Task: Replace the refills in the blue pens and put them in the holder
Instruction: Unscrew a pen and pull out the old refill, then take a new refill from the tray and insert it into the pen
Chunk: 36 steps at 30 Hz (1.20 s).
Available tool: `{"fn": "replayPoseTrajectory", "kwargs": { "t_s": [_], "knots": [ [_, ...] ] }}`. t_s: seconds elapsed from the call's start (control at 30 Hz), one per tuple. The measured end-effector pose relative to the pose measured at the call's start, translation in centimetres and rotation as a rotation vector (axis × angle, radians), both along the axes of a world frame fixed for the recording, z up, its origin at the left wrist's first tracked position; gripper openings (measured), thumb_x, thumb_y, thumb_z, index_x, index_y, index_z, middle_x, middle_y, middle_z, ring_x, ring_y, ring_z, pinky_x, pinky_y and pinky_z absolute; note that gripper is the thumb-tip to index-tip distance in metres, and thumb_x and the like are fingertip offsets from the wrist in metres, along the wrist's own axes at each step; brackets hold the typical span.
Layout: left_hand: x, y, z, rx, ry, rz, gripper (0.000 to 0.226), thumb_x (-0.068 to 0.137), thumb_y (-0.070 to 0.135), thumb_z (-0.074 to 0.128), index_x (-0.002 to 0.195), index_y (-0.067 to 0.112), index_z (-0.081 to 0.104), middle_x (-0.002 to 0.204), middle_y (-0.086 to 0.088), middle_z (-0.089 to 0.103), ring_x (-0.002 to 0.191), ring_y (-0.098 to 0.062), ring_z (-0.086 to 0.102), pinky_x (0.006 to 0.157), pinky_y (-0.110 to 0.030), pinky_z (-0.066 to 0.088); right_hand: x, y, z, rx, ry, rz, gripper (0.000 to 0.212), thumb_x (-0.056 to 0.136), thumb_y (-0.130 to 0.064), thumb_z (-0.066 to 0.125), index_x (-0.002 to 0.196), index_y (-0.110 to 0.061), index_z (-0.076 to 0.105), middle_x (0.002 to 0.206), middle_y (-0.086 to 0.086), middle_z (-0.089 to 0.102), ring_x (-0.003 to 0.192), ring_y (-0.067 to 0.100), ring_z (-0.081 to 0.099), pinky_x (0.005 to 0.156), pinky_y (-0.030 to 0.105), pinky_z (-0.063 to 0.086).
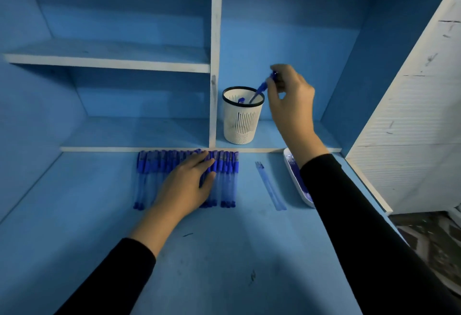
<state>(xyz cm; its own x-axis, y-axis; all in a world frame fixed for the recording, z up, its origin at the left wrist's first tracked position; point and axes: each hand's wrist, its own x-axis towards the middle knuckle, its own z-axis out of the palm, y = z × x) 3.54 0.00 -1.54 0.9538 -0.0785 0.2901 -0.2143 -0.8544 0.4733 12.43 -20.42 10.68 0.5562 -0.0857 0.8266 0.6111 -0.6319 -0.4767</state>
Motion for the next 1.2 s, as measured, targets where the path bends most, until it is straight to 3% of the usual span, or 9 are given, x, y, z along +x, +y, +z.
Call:
{"fn": "replayPoseTrajectory", "kwargs": {
  "t_s": [0.1, 0.2, 0.3, 0.47, 0.57, 0.67, 0.8, 0.97, 1.2],
  "knots": [
    [0.1, 0.1, -0.1, -0.018, 0.002, -0.006, 0.043, 0.099, 0.032, 0.053, 0.139, 0.017, 0.056, 0.153, 0.004, 0.041, 0.145, -0.014, 0.031, 0.115, -0.033, 0.032, 2.0, 0.8, -0.9, -0.174, 0.095, 0.013, 0.019, 0.091, -0.005, 0.055, 0.107, -0.002, 0.064, 0.091, 0.012, 0.067, 0.076, 0.026, 0.063, 0.072, 0.042, 0.054],
    [0.1, 0.2, 0.0, -0.02, 0.006, -0.005, 0.043, 0.099, 0.032, 0.053, 0.139, 0.019, 0.055, 0.153, 0.006, 0.041, 0.145, -0.012, 0.029, 0.116, -0.034, 0.032, 2.7, 1.1, -1.8, -0.268, 0.141, 0.025, 0.02, 0.09, -0.006, 0.058, 0.108, -0.002, 0.066, 0.096, 0.013, 0.068, 0.08, 0.028, 0.063, 0.073, 0.045, 0.054],
    [0.2, 0.2, 0.1, -0.018, 0.019, -0.014, 0.043, 0.1, 0.034, 0.051, 0.141, 0.021, 0.053, 0.154, 0.008, 0.039, 0.146, -0.01, 0.027, 0.115, -0.031, 0.029, 2.3, 0.9, -2.4, -0.229, 0.159, 0.029, 0.028, 0.093, -0.011, 0.058, 0.119, -0.003, 0.064, 0.102, 0.012, 0.069, 0.088, 0.026, 0.064, 0.081, 0.041, 0.054],
    [0.3, 0.2, 0.2, -0.008, 0.032, -0.01, 0.043, 0.1, 0.034, 0.05, 0.141, 0.021, 0.053, 0.154, 0.008, 0.039, 0.146, -0.011, 0.028, 0.113, -0.034, 0.032, -0.6, 0.2, -3.8, -0.106, 0.15, -0.014, 0.026, 0.092, -0.014, 0.062, 0.117, -0.005, 0.064, 0.104, 0.009, 0.07, 0.091, 0.017, 0.064, 0.082, 0.014, 0.042],
    [0.2, 0.3, 0.4, 0.001, 0.033, -0.019, 0.042, 0.102, 0.035, 0.046, 0.139, 0.019, 0.055, 0.152, 0.005, 0.043, 0.145, -0.014, 0.031, 0.113, -0.036, 0.033, -3.4, 0.2, -5.6, -0.087, 0.26, 0.01, 0.018, 0.091, -0.012, 0.063, 0.107, -0.005, 0.067, 0.096, 0.006, 0.071, 0.082, 0.015, 0.062, 0.076, 0.016, 0.044],
    [0.1, 0.2, 0.9, 0.036, 0.028, -0.034, 0.046, 0.101, 0.039, 0.039, 0.137, 0.018, 0.057, 0.151, 0.003, 0.045, 0.143, -0.017, 0.035, 0.114, -0.037, 0.035, -6.0, 0.8, -7.4, -0.095, 0.508, 0.068, 0.018, 0.09, -0.015, 0.064, 0.105, -0.008, 0.068, 0.093, 0.004, 0.07, 0.079, 0.012, 0.061, 0.077, 0.02, 0.049],
    [-0.2, 0.0, 1.4, 0.047, 0.044, -0.015, 0.042, 0.104, 0.036, 0.041, 0.143, 0.023, 0.05, 0.156, 0.01, 0.036, 0.144, -0.011, 0.03, 0.113, -0.032, 0.03, -8.2, 2.0, -9.7, -0.142, 0.741, 0.099, 0.025, 0.089, -0.018, 0.064, 0.112, -0.011, 0.068, 0.1, 0.005, 0.069, 0.082, 0.016, 0.063, 0.076, 0.014, 0.042],
    [-1.8, 0.4, 1.2, 0.05, 0.082, -0.029, 0.045, 0.104, 0.037, 0.04, 0.147, 0.026, 0.045, 0.158, 0.011, 0.031, 0.147, -0.01, 0.023, 0.116, -0.031, 0.024, -9.0, 2.8, -10.6, -0.245, 0.753, 0.119, 0.029, 0.088, -0.016, 0.065, 0.116, -0.01, 0.068, 0.095, 0.012, 0.066, 0.087, 0.026, 0.062, 0.085, 0.022, 0.043],
    [-3.4, 0.5, 0.2, 0.098, 0.098, -0.071, 0.049, 0.103, 0.037, 0.041, 0.15, 0.024, 0.038, 0.161, 0.008, 0.025, 0.15, -0.016, 0.016, 0.119, -0.035, 0.019, -9.1, 2.2, -10.0, -0.247, 0.841, 0.109, 0.031, 0.085, -0.004, 0.058, 0.112, -0.011, 0.07, 0.103, 0.012, 0.063, 0.095, 0.023, 0.061, 0.072, 0.009, 0.033]
  ]
}}
